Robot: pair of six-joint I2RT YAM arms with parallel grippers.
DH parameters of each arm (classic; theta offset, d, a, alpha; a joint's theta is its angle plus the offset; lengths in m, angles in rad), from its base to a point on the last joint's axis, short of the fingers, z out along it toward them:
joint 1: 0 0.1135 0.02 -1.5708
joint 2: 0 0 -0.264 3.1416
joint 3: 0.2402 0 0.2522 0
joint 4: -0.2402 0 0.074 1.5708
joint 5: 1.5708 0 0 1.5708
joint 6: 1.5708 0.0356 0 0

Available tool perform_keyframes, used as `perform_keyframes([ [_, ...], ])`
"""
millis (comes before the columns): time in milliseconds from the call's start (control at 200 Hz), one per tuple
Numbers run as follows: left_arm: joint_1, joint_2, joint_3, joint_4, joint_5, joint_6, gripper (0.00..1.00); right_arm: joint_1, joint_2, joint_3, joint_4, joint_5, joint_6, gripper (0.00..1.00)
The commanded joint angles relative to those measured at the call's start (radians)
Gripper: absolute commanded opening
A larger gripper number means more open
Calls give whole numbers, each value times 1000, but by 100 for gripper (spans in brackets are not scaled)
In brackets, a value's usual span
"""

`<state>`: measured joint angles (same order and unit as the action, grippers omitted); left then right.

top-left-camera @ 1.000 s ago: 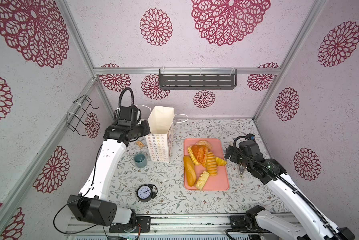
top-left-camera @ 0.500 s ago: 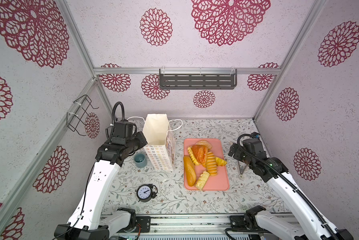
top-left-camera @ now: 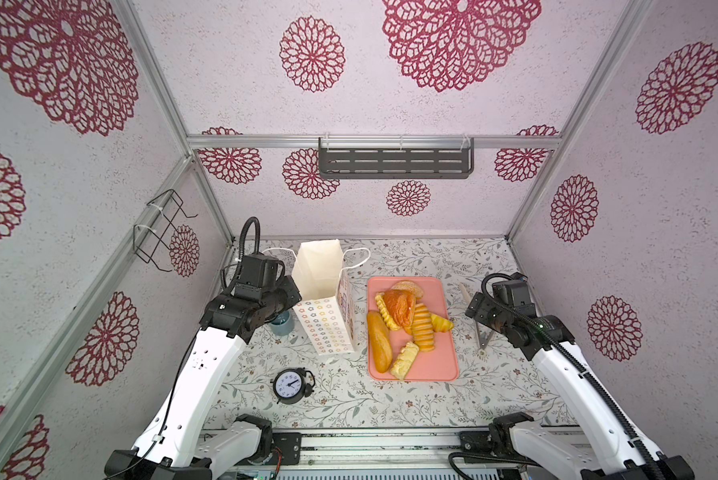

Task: Place the fake bread into the paper bag
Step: 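Hold the bag with left gripper while right gripper lowers over the tongs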

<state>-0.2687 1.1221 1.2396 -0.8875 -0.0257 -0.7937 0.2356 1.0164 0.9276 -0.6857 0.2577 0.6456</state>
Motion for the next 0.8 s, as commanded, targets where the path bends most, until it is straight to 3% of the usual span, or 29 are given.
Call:
perform_keyframes([
  [0,-10,-15,13,-7,-28,7,5,-19,16,-10,-4,-17,-15,92],
  [180,-12,-1,6,-5,-7,20,22,-44,39,-26,13,-30,-12,93],
  [380,-12,-10,7,3,-15,27,51,-86,65,-50,23,-38,-22,93],
  [645,-9,-63,61,1,-78,71,68,-142,71,-95,50,-45,-36,93],
  [660,-10,-67,63,4,-84,74,78,-145,70,-98,53,-44,-38,93],
  [675,-10,-71,65,7,-90,78,82,-148,71,-101,55,-46,-40,93],
  [796,-9,-107,63,46,-121,105,93,-163,78,-116,72,-48,-66,94],
])
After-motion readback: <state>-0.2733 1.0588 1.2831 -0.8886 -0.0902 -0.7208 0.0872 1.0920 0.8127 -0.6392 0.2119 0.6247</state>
